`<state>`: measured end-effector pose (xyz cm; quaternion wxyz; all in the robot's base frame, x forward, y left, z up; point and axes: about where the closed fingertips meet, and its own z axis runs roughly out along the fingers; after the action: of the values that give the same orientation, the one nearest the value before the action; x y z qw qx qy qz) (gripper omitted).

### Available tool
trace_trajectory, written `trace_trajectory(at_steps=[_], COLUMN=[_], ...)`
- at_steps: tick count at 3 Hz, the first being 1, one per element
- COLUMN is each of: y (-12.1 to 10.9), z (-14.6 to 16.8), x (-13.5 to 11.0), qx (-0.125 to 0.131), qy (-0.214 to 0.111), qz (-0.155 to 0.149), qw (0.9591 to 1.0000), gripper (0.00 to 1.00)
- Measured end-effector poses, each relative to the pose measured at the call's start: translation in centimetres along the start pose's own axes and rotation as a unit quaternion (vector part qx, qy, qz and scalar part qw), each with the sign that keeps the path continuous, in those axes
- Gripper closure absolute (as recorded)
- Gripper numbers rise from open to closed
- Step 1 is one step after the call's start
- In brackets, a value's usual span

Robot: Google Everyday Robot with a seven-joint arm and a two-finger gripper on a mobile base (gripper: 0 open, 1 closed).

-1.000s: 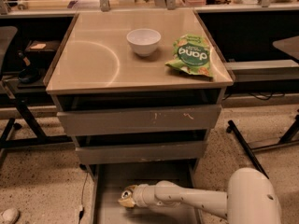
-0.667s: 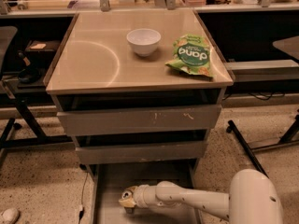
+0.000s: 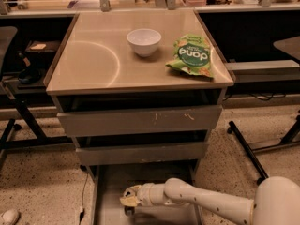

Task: Pick redbull can from bottom drawer and place on counter

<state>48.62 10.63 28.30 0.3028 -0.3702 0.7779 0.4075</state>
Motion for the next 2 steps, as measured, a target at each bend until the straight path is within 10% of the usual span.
trace_trajectory(at_steps=[2], y=[3.5], z=[-7.3], x=[-8.9], qx=[-0.003], qy=[-0.045], qz=[-0.001], qw=[0.999], gripper=[1.0])
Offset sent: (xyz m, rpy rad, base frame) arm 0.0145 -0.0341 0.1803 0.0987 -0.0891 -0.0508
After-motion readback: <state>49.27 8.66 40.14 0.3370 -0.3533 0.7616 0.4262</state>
